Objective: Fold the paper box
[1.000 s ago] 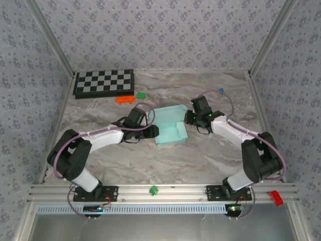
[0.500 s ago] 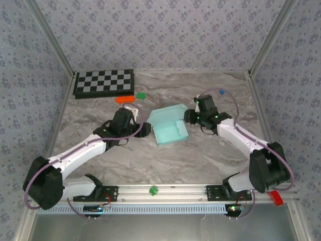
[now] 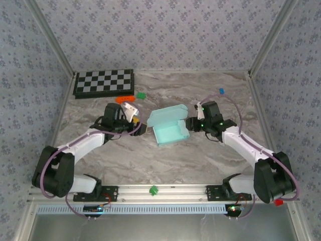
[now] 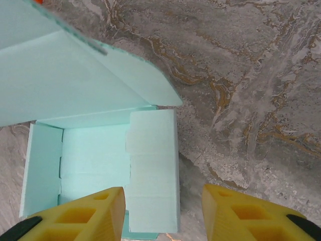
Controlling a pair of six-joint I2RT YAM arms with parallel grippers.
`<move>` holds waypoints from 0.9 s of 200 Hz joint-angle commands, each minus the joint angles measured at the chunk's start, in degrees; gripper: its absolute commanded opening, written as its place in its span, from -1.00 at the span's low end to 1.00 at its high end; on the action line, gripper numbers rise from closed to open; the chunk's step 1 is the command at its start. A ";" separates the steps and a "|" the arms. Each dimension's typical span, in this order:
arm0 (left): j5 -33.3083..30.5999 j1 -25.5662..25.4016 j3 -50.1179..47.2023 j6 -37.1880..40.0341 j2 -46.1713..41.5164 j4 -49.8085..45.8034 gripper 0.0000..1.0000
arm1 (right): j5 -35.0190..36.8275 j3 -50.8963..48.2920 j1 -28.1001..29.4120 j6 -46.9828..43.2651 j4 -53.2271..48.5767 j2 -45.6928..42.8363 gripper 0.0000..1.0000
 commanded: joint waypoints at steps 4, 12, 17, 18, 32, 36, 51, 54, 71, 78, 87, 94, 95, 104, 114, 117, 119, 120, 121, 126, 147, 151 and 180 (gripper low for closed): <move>4.51 0.13 2.47 5.97 2.53 4.75 0.40 | -1.23 -2.03 0.15 -2.54 2.31 -1.72 -0.09; 4.87 0.14 3.14 6.26 3.51 5.19 0.38 | -1.06 -2.38 0.12 -2.58 2.62 -1.78 -0.09; 5.54 0.18 3.48 6.56 4.13 5.68 0.37 | -0.98 -2.58 0.15 -2.46 2.70 -1.83 -0.09; 5.62 0.16 3.50 6.59 4.25 5.79 0.37 | -0.93 -2.60 0.12 -2.45 2.67 -1.78 -0.09; 6.58 0.13 4.41 6.57 5.93 7.35 0.33 | -0.28 -3.01 0.13 -2.19 2.66 -1.68 -0.10; 7.07 0.13 4.82 6.69 6.39 7.39 0.31 | -0.26 -3.16 0.13 -2.10 2.71 -1.66 -0.10; 8.60 0.06 6.11 6.54 7.83 8.01 0.22 | -0.13 -3.64 -0.02 -1.84 2.65 -1.69 -0.10; 8.93 0.05 6.30 6.42 8.10 8.15 0.20 | -0.14 -3.71 -0.03 -1.74 2.66 -1.65 -0.10; 10.46 0.05 7.77 6.07 9.70 8.05 0.09 | 0.61 -4.45 -0.20 -0.95 2.77 -1.56 -0.10; 10.88 0.09 8.37 6.01 10.23 7.73 0.05 | 0.62 -4.81 -0.27 -0.57 3.11 -1.60 -0.10; 11.48 0.04 8.95 6.10 10.81 7.21 0.00 | 0.61 -5.16 -0.52 -0.23 3.41 -1.41 -0.10; 11.95 0.01 9.33 6.30 11.18 6.84 -0.09 | 0.60 -5.43 -0.63 -0.01 3.81 -1.29 -0.10; 11.98 -0.02 9.41 6.28 11.30 6.76 -0.10 | 0.61 -5.47 -0.62 0.00 3.84 -1.29 -0.10; 12.31 -0.04 9.78 6.44 11.68 6.34 -0.12 | 0.72 -5.62 -0.85 0.15 4.21 -0.97 -0.10; 12.54 -0.03 9.93 6.36 11.85 6.22 -0.15 | 1.11 -5.76 -1.02 0.30 4.25 -0.58 -0.10; 12.54 -0.08 9.98 6.31 11.97 6.18 -0.17 | 1.33 -5.74 -0.99 0.40 4.25 -0.39 -0.10; 12.61 -0.08 9.97 6.28 11.99 6.17 -0.19 | 1.43 -5.72 -1.06 0.46 4.27 -0.30 -0.10; 12.62 -0.10 9.95 6.37 12.01 6.21 -0.20 | 1.46 -5.75 -1.06 0.45 4.25 -0.27 -0.10; 12.67 -0.12 9.99 6.41 12.01 6.23 -0.21 | 1.48 -5.72 -1.15 0.50 4.24 -0.21 -0.10; 12.63 -0.13 9.96 6.53 12.14 6.16 -0.23 | 1.49 -5.71 -1.29 0.77 4.11 -0.01 -0.10; 13.15 -0.20 10.54 6.73 12.56 5.37 -0.44 | 0.54 -6.04 -2.41 2.05 5.20 0.82 -0.10; 13.26 -0.17 10.60 6.75 12.68 5.14 -0.46 | 0.32 -6.12 -2.60 2.30 5.53 0.91 -0.11; 13.65 -0.37 10.64 6.94 13.26 5.70 -0.47 | -1.70 -6.87 -3.72 3.96 8.81 2.62 -0.10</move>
